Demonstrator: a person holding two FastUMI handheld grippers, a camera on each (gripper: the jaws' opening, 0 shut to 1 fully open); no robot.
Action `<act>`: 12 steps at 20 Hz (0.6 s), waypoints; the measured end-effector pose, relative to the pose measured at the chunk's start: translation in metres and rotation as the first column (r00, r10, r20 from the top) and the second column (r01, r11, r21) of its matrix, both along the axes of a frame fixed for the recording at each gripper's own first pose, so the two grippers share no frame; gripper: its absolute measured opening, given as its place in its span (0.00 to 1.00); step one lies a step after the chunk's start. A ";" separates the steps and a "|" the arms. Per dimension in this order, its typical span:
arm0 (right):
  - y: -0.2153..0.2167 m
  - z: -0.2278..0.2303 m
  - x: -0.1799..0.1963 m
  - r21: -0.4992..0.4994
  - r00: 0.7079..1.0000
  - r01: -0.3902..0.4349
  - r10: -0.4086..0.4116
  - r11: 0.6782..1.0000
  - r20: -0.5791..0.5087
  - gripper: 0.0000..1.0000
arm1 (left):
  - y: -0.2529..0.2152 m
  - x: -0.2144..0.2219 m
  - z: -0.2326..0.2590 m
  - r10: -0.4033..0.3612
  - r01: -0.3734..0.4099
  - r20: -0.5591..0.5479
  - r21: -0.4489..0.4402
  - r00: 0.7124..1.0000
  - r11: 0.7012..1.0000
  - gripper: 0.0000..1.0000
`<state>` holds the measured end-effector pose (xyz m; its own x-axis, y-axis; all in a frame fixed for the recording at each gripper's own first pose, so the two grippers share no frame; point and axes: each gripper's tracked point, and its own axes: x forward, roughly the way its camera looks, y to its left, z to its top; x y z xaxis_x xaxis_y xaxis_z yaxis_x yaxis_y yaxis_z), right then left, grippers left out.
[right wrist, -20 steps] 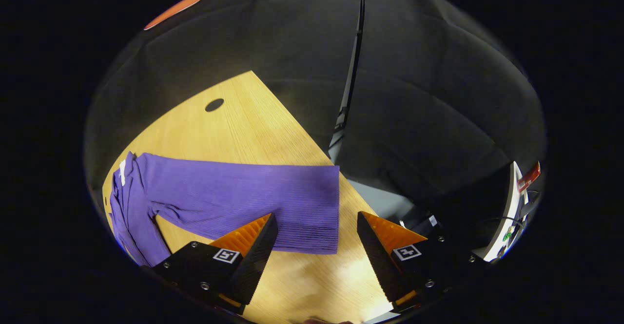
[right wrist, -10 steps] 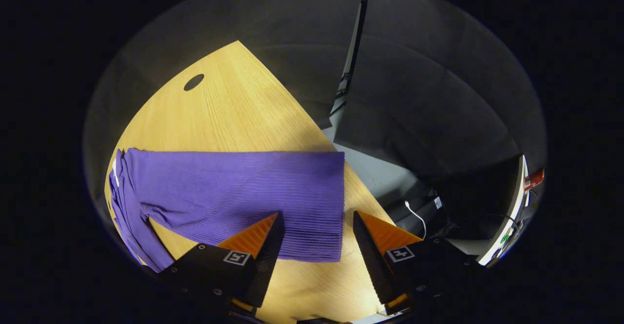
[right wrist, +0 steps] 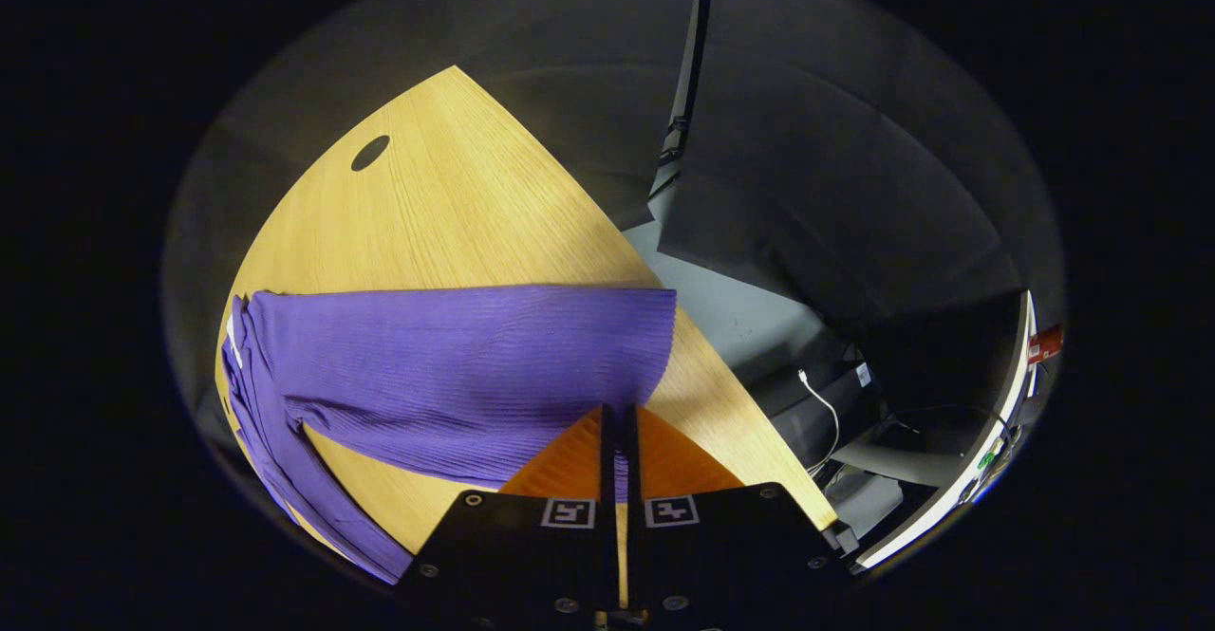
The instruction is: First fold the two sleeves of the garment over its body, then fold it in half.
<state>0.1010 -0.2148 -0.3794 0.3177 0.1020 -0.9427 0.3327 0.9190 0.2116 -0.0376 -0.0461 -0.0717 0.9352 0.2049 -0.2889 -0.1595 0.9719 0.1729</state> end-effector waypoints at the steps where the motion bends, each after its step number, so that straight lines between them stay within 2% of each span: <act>1: 0.008 0.005 0.000 0.030 1.000 0.004 -0.004 1.000 0.016 0.04 | 0.002 -0.002 -0.001 -0.002 0.002 0.002 0.000 1.000 1.000 0.96; 5: 0.017 0.037 0.003 -0.010 0.996 -0.014 0.015 1.000 0.091 0.03 | 0.017 -0.002 -0.001 -0.019 0.020 0.016 -0.014 1.000 1.000 0.96; 9: 0.054 0.091 0.003 0.047 0.983 -0.008 -0.001 0.999 0.184 0.03 | 0.045 0.001 -0.007 -0.039 0.040 0.029 -0.045 0.999 0.998 0.96; 12: 0.089 0.133 0.003 0.068 0.968 -0.034 0.016 0.997 0.251 0.03 | 0.077 0.005 -0.008 -0.036 0.038 0.041 -0.066 0.999 0.997 0.96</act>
